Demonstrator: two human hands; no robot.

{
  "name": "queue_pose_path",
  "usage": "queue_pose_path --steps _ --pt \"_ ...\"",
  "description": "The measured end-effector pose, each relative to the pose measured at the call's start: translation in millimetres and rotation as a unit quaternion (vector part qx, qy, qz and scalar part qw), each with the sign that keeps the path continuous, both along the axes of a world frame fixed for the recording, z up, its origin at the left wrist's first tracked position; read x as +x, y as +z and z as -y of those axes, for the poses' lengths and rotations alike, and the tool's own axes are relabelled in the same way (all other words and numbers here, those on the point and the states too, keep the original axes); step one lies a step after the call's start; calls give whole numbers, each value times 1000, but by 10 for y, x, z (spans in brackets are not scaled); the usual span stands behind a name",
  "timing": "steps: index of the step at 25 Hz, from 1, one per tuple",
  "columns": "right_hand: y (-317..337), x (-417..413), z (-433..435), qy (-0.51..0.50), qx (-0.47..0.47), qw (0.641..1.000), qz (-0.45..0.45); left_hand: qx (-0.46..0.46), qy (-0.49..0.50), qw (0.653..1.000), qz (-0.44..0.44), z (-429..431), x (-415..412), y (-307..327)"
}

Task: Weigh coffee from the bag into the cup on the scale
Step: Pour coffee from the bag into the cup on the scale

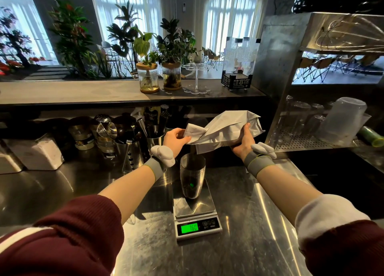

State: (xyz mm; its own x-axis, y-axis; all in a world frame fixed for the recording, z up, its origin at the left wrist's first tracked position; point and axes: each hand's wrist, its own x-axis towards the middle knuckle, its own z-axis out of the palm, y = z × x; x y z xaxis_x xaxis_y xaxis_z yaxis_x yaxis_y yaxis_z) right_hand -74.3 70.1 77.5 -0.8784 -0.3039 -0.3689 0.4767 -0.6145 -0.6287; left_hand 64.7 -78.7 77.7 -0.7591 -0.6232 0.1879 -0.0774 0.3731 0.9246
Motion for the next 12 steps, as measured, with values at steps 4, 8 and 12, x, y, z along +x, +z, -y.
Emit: queue_pose_path --steps 4,8,12 --pt "10 -18 -30 2 -6 1000 0 42 -23 999 20 -24 7 14" --pt "15 -37 -49 2 -12 1000 0 56 -35 997 26 -35 -2 23" --pt "-9 -22 -39 7 -8 1000 0 16 -8 1000 24 -25 -2 -9"
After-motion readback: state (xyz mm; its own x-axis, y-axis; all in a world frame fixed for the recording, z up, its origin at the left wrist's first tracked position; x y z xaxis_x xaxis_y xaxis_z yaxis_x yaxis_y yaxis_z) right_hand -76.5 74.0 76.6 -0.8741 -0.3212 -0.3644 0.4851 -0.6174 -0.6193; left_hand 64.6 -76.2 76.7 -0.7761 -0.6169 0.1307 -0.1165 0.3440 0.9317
